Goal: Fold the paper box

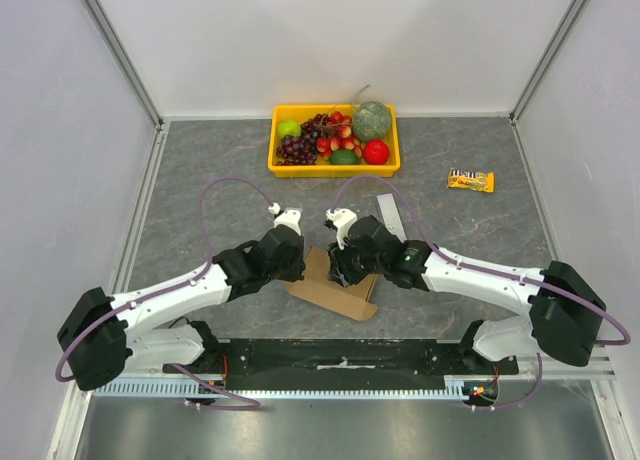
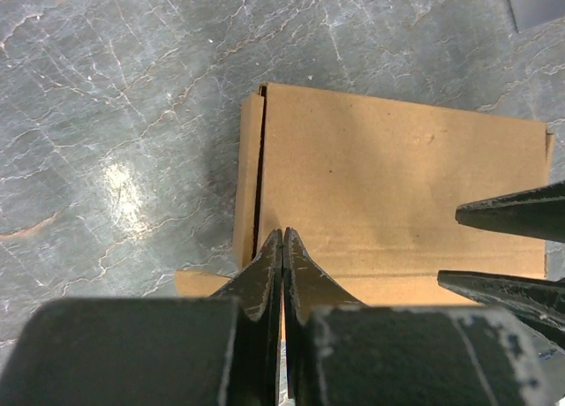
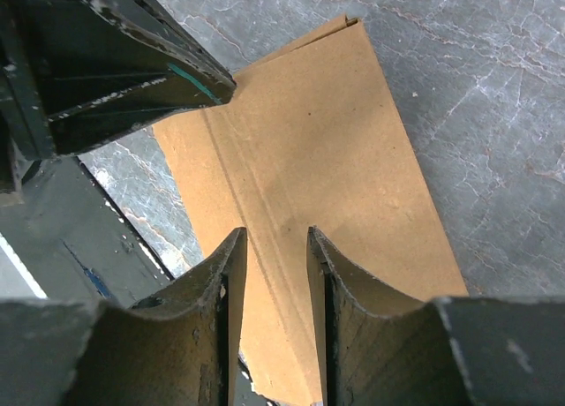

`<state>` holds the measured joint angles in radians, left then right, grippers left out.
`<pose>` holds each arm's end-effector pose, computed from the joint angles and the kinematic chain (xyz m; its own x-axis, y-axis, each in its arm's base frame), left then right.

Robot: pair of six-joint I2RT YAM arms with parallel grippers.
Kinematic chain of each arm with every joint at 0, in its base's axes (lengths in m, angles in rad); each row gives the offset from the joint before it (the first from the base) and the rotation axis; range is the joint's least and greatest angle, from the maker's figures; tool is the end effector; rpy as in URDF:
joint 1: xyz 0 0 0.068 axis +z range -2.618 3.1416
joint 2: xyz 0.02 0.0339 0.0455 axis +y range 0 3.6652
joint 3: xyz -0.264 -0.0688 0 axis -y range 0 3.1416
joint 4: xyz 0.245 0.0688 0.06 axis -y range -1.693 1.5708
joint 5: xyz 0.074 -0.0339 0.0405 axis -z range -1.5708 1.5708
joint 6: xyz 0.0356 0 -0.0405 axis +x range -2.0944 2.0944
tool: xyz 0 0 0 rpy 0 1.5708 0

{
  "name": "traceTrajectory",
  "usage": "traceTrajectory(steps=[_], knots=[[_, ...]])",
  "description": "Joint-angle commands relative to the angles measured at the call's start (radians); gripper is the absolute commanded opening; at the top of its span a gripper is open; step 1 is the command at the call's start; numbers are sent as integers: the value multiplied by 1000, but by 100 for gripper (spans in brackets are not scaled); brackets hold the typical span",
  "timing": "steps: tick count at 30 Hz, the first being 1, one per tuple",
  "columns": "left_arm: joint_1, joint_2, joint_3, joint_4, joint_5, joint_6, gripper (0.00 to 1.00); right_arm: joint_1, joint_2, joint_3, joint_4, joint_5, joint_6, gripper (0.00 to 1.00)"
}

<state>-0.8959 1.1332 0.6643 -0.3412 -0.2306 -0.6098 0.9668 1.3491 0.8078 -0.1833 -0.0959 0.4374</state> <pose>0.1493 -0.1735 0.2167 -0.7499 0.0448 -0.6600 0.2832 0.9234 -0.2591 0.1589 0.2363 0.2237 -0.7053 -0.2797 -0.6514 -0.6196 0.6897 0.3747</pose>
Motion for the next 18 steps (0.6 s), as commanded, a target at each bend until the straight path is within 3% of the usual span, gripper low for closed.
traceTrajectory(steps=[1,8,18], knots=[[3,55,-9,70,14,31,2,4,8,-19,-16,25,31,40],[3,108,-37,91,40,31,2,4,73,-35,-10,36,23,38],[3,-15,1,50,-24,45,2,3,-94,-21,-88,166,40,43]])
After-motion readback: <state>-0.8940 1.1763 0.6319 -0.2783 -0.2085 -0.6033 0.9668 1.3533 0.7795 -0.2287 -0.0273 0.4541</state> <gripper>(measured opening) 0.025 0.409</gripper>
